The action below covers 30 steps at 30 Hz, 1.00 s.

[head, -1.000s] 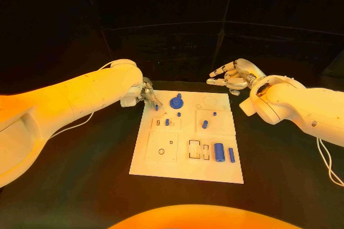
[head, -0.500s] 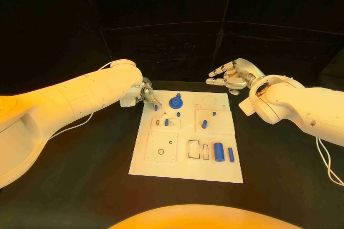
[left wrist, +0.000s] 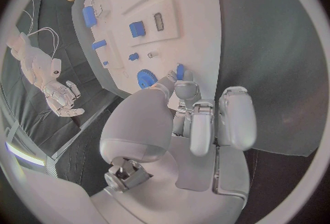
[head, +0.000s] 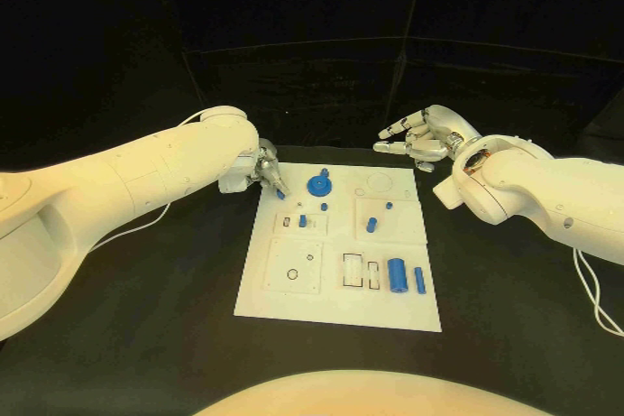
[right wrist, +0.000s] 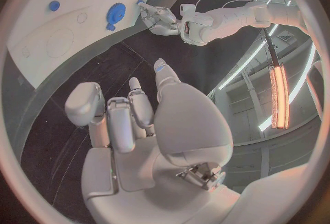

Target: Assemble the parts on the task board

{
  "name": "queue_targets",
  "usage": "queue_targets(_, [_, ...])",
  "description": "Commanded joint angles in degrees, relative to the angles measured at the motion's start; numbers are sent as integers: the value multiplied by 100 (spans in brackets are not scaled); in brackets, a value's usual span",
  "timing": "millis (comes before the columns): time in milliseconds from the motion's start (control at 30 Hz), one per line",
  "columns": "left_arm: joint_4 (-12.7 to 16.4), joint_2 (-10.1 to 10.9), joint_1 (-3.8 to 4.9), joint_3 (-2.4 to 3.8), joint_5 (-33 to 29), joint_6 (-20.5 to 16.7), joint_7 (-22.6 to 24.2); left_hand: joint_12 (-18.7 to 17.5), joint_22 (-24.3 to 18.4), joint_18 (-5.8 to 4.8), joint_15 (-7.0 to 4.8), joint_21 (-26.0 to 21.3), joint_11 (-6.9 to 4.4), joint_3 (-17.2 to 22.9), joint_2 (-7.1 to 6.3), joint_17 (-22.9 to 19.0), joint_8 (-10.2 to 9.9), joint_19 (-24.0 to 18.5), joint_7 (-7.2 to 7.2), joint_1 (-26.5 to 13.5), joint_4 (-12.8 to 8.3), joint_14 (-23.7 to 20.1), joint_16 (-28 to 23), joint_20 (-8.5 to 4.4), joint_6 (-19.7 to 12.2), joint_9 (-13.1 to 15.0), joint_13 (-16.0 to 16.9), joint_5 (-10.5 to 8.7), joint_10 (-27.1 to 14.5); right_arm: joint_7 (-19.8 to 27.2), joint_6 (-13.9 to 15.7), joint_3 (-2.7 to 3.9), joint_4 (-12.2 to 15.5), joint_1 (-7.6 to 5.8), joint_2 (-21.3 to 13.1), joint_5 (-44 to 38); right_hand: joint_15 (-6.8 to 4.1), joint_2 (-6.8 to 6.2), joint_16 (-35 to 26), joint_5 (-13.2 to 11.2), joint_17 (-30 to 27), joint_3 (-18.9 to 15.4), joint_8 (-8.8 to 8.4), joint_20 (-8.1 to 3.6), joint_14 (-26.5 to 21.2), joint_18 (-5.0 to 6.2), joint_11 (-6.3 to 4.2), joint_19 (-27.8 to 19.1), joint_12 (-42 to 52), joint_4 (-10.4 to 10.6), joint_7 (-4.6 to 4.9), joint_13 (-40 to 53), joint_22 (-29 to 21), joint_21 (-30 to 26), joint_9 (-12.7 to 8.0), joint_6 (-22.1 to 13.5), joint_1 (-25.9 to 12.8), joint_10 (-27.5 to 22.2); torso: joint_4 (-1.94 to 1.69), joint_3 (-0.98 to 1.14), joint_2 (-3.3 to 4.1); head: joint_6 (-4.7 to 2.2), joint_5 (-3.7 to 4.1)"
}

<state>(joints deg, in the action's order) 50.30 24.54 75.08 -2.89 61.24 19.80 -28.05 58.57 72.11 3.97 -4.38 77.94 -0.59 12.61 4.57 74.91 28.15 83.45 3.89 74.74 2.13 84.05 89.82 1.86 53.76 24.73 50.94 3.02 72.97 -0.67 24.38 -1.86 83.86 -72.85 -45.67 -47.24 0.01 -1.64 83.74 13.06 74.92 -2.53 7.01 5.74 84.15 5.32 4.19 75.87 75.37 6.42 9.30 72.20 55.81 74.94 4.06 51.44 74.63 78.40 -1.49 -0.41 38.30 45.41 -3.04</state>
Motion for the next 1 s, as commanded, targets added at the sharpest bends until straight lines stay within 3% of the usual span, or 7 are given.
queue_targets(33, [23, 15, 2, -2, -129, -18, 132, -30, -3, -6, 9, -27, -44, 784, -87, 1509, 92, 14, -33, -129, -408, 595, 18, -4, 33, 27, -31, 27, 48, 38, -45, 4, 3, -13, 5, -13, -44, 34, -34, 21, 18, -38, 21, -18, 270, 99, -8, -28, -14, 8, -11, 9, -9, -39, -8, 2, -10, -21, 0, -2, -5, 3, -3])
queue_targets(167, [130, 86, 2, -2, -260, -108, 143, -17, -1, -4, -3, -39, -52, 1353, -271, 1509, 236, 15, -64, -449, -520, 595, 18, -10, 2, 129, -38, 31, 88, 37, -49, 4, 2, -13, 2, -13, -44, 34, -34, 21, 18, -38, 21, -18, 270, 99, -8, -28, -14, 8, -11, 9, -9, -39, -8, 2, -10, -21, -3, 0, -4, 5, 7])
queue_targets(300, [348, 228, 2, -1, -424, -224, 124, -16, -19, -1, -11, -60, -59, 1608, -328, 1509, 348, 10, -75, -592, -554, 595, 18, -13, -8, 221, -51, 18, 98, 38, -50, 4, 1, -13, -3, -13, -44, 34, -34, 21, 18, -38, 21, -18, 270, 99, -8, -28, -14, 8, -11, 9, -9, -39, -8, 2, -10, -21, -6, 4, -7, 7, 5])
queue_targets(567, [1056, 648, 9, 3, -528, -594, 37, -6, -15, -1, -20, -64, -66, 1765, -389, 1509, 451, 14, -90, -730, -552, 595, 18, -18, -19, 311, -55, 14, 117, 33, -58, 4, 4, -13, -23, -13, -44, 36, -36, 24, 14, -39, 22, -18, 270, 99, -8, -28, -18, 7, -11, 5, -12, -41, -8, 2, -8, -24, -26, 12, -15, 13, -9])
queue_targets(767, [1652, 975, -1, 0, -536, -1024, 44, 8, 25, -9, -27, -38, -77, 1818, -434, 1509, 496, 31, -105, -757, -569, 595, 18, -22, -25, 349, -47, 13, 134, 33, -69, 3, -1, -13, -23, -13, -44, 37, -41, 24, 5, -41, 22, -18, 268, 99, -8, -27, -19, 7, -12, 4, -11, -41, -8, 2, -9, -24, -3, 12, -7, 14, -45])
queue_targets(1000, [2241, 1322, -102, -7, -326, -1502, 66, 27, 60, -16, -34, -14, -87, 1864, -469, 1509, 546, 47, -116, -787, -569, 595, 18, -28, -23, 389, -36, 13, 159, 31, -75, 3, -17, -13, -29, -13, -44, 37, -41, 24, 5, -41, 22, -18, 268, 99, -8, -27, -19, 7, -12, 4, -11, -41, -8, 2, -9, -24, -20, 8, -14, 27, -46])
